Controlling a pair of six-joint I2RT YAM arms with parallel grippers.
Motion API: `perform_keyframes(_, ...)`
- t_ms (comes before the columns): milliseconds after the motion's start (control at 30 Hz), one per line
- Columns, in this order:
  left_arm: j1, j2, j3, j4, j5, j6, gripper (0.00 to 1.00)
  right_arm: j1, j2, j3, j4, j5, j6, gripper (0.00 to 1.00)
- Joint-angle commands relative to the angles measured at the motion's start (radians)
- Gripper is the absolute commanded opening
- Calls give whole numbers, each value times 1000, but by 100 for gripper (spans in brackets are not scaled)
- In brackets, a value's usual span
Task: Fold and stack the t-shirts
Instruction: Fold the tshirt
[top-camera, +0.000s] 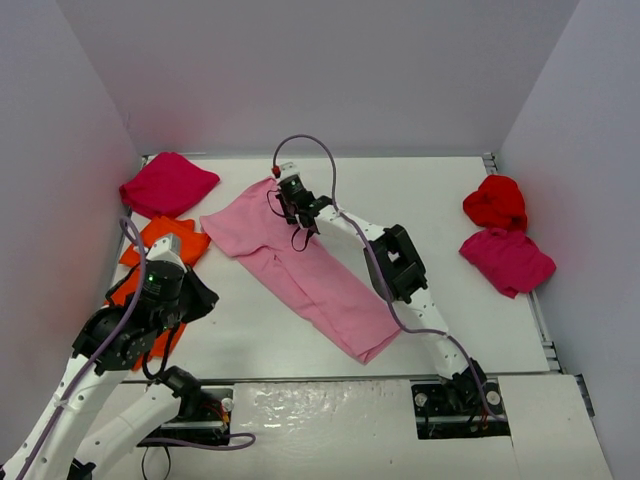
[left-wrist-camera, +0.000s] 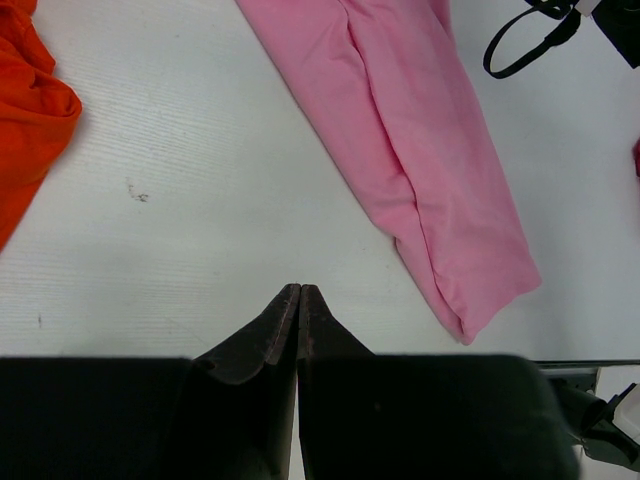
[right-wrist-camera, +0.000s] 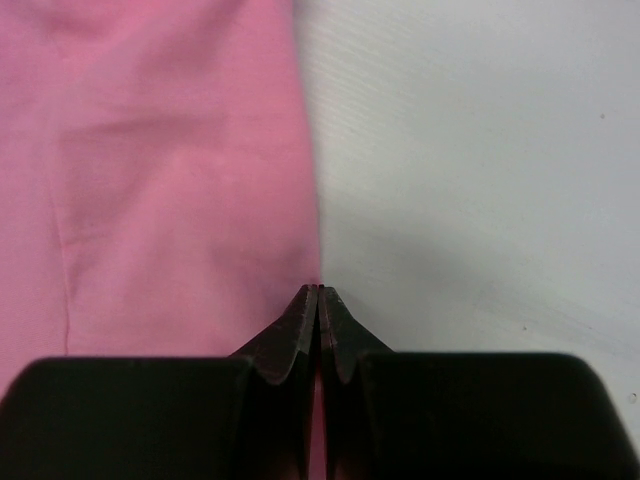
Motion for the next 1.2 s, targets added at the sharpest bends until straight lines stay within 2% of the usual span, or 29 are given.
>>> perform_keyframes(0,-6,10,16,34,0,-9,0,-29,-101,-37,39,60,-27,0)
perform_keyframes(133,-6,-10,11,21,-4,-17,0,-72,-60,-85,29,60,-7,0)
perform_keyframes(333,-6,-29,8,-5,-13,-19,0,-115,-59,-152,22,192,-23,0)
perform_keyframes(500,-6,-36,-9,-5,-9,-22,0,-178,-74,-155,-25,255,11,0)
perform_keyframes(667,-6,-42,-25,-5,-3,-25,0,-211,-97,-128,-43,405,34,0)
perform_keyframes(867,-6,-66,-33,-26,-10,-26,0,-390,-111,-122,-152,382,167,0)
perform_keyframes(933,-6,-69,-37,-24,-10,-26,0,-420,-136,-157,-152,379,218,0)
perform_keyframes(1033,-6,-61,-47,-11,-3,-26,0,-417,-209,-215,-107,396,212,0)
perform_keyframes(1067,-6,-56,-48,-5,-2,-26,0,-406,-252,-236,-74,441,208,2)
perform_keyframes(1133,-6,-51,-47,3,-1,-26,0,-373,-309,-274,-35,501,196,13)
perform_keyframes(1167,-6,-52,-46,9,-1,-27,0,-356,-333,-275,-25,495,187,22)
